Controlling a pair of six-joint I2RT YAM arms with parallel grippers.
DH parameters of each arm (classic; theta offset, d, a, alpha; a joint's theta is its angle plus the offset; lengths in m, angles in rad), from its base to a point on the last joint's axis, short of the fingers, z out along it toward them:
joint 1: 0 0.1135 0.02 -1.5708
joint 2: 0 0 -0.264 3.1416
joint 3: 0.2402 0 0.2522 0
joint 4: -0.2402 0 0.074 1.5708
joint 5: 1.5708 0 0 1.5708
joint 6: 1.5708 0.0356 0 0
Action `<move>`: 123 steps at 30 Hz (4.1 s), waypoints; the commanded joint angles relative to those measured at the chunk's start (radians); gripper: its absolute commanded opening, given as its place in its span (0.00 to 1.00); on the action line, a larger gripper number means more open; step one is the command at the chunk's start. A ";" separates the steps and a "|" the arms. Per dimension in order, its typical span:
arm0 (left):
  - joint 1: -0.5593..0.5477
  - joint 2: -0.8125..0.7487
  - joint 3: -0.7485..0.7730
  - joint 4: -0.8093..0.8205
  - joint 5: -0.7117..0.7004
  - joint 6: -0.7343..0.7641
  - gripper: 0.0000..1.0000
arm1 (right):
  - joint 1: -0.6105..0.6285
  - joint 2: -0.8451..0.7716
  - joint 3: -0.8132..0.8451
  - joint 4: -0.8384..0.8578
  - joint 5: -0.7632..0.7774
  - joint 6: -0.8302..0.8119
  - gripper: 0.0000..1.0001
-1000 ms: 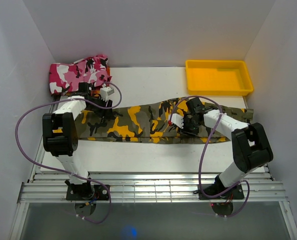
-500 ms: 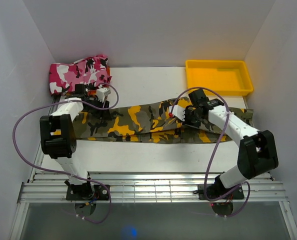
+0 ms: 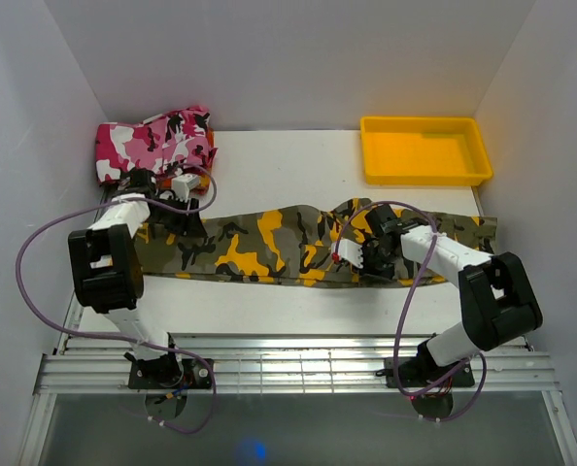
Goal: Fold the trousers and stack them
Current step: Fold the trousers
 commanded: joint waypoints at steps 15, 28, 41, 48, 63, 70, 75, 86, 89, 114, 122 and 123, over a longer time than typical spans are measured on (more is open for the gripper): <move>0.552 -0.080 0.107 -0.199 -0.228 -0.072 0.60 | -0.128 -0.075 0.198 -0.129 -0.059 0.186 0.60; 0.630 0.216 0.239 -0.102 -0.257 -0.101 0.53 | -0.507 0.069 0.346 -0.239 -0.142 0.274 0.72; 0.629 0.290 0.132 -0.082 -0.095 -0.106 0.20 | -0.618 0.215 0.569 -0.266 -0.227 0.311 0.64; 0.629 0.266 0.145 -0.082 -0.136 -0.118 0.00 | -0.581 0.308 0.660 -0.127 -0.044 0.513 0.61; 0.649 0.197 0.325 -0.102 -0.214 -0.124 0.00 | -0.832 0.414 0.433 -0.068 0.198 0.334 0.63; 0.649 0.148 0.378 -0.119 -0.228 -0.133 0.00 | -0.938 0.434 0.457 -0.078 0.170 0.288 0.59; 0.649 0.148 0.412 -0.148 -0.208 -0.124 0.00 | -0.839 0.279 0.503 -0.265 -0.084 0.245 0.63; 0.607 0.063 0.415 -0.254 -0.070 -0.100 0.00 | -0.530 0.253 0.560 -0.275 -0.178 0.355 0.65; 0.610 0.121 0.406 -0.283 -0.121 -0.103 0.00 | -0.519 0.259 0.566 -0.267 -0.182 0.371 0.65; 0.577 0.284 0.205 -0.148 -0.278 -0.064 0.53 | -0.509 0.284 0.635 -0.331 -0.119 0.357 0.66; 0.527 0.316 0.141 -0.087 -0.297 -0.126 0.35 | -0.509 0.278 0.612 -0.319 -0.111 0.351 0.66; 0.527 0.325 0.144 -0.082 -0.302 -0.132 0.29 | -0.509 0.275 0.611 -0.319 -0.109 0.351 0.65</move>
